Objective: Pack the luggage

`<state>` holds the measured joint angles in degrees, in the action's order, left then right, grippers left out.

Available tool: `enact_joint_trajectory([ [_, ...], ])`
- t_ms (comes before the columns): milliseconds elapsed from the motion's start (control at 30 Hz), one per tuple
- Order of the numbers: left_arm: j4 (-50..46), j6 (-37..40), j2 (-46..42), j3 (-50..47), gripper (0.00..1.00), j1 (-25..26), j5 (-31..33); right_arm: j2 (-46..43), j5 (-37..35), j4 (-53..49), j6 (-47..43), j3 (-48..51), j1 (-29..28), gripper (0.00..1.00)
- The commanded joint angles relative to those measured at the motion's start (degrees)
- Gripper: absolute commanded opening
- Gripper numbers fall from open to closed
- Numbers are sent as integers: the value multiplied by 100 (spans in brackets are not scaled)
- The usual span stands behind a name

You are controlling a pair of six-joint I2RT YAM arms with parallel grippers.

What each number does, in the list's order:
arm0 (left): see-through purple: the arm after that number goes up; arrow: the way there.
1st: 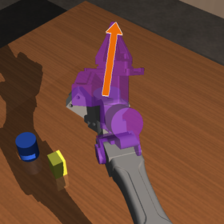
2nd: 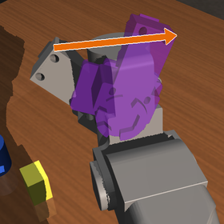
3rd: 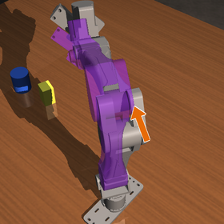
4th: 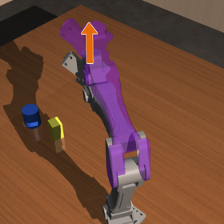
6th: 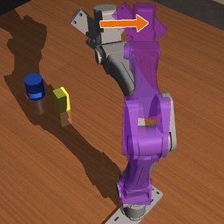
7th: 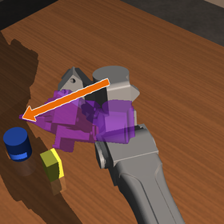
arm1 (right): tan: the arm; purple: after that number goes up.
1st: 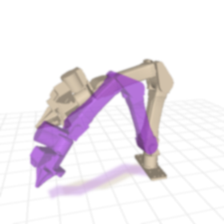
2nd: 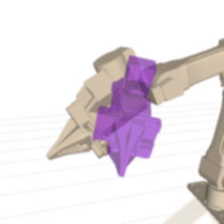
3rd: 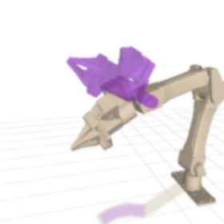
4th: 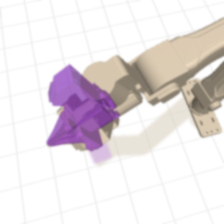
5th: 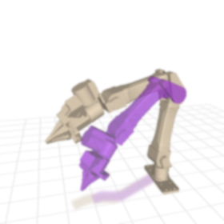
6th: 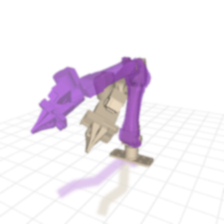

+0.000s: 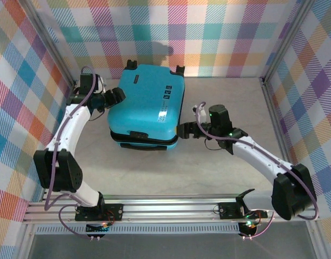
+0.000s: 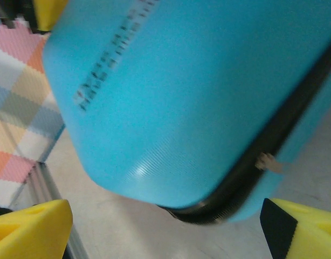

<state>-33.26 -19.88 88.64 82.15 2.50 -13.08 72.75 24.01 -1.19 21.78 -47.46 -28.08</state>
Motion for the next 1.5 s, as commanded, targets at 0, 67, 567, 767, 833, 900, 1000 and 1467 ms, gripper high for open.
enact_joint_trajectory([
  [0, -83, -31, -395, -194, 81, 14, 444, -197, -661, 226, -166, 505, 51, 89],
  [67, -45, -51, -495, -239, 82, 13, 426, -157, -655, 678, -220, 845, 81, 86],
  [567, 82, -148, -334, -546, 83, 13, -251, 1663, 808, 4272, 1243, 1409, 846, 78],
  [767, 77, -189, -369, -622, 83, 13, -558, 2373, 1447, 5019, 2069, 1105, 865, 78],
  [833, 138, -223, -408, -657, 83, 14, -662, 2566, 1557, 5389, 2420, 1118, 881, 78],
  [900, 177, -248, -435, -682, 83, 13, -731, 2756, 1597, 5725, 2732, 1165, 875, 77],
  [1000, 179, -260, -461, -691, 83, 20, -783, 3062, 1548, 6312, 3196, 1290, 917, 76],
  [1467, 78, -174, -628, -686, 83, 13, -439, 4060, 1510, 8179, 4553, 1490, 962, 61],
])
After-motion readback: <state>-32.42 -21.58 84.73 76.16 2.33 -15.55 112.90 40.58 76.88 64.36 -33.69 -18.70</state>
